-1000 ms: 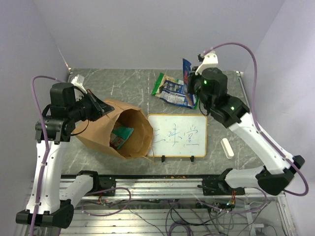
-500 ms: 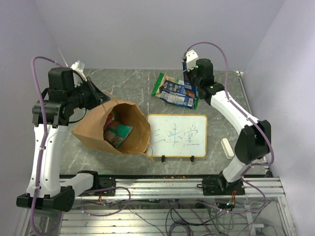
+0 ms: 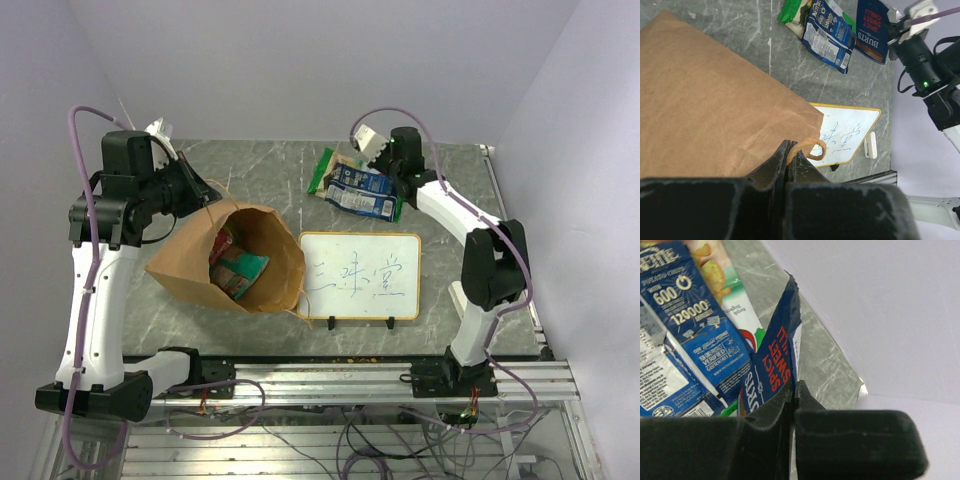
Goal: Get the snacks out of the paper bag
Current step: Place the snack at the center of the board.
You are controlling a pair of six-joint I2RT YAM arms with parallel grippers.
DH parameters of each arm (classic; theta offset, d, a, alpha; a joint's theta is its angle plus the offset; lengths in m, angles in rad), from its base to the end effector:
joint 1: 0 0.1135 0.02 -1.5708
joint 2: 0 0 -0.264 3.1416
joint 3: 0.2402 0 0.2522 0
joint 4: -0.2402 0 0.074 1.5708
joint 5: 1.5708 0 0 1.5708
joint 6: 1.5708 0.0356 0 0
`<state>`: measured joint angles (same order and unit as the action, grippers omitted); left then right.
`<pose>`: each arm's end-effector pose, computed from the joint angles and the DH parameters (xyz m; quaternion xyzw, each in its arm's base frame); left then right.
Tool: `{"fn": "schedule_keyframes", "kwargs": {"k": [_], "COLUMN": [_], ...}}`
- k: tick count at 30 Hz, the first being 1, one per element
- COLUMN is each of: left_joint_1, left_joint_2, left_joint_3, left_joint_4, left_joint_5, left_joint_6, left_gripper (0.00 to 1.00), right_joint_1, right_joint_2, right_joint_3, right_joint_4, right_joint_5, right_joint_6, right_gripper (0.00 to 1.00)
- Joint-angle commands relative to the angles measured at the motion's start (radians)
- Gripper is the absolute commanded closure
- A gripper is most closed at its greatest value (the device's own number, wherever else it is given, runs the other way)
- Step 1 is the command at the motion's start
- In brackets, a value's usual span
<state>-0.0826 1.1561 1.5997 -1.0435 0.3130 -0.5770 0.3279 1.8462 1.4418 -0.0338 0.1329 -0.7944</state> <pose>0.1966 -0.0273 0.4535 -0.1433 0.8649 -0.2797 0.3914 0.4177 0.1371 0.2800 -0.4179 0.7319 -0.1783 0.5079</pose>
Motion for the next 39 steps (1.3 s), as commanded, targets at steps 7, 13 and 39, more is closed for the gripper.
{"fn": "schedule_keyframes", "kwargs": {"k": [7, 13, 39], "left_joint_1": [0.009, 0.009, 0.009], "left_joint_2": [-0.003, -0.01, -0.008], "left_joint_3": [0.025, 0.023, 0.038], "left_joint_4": [-0.003, -0.011, -0.046], "left_joint_5": [-0.041, -0.051, -0.05], "left_joint_6": [-0.018, -0.024, 0.005], "left_gripper": [0.93, 0.93, 0.93], "right_joint_1": [0.051, 0.053, 0.104], "right_joint_2": [0.107, 0.117, 0.246], "right_joint_3": [-0.014, -0.014, 0.033], "right_joint_4": [0.041, 0.021, 0.066], "right_joint_5": [-0.142, -0.238, -0.237], "right_joint_6": [-0.215, -0.21, 0.071], "right_gripper": [1.0, 1.0, 0.63]}}
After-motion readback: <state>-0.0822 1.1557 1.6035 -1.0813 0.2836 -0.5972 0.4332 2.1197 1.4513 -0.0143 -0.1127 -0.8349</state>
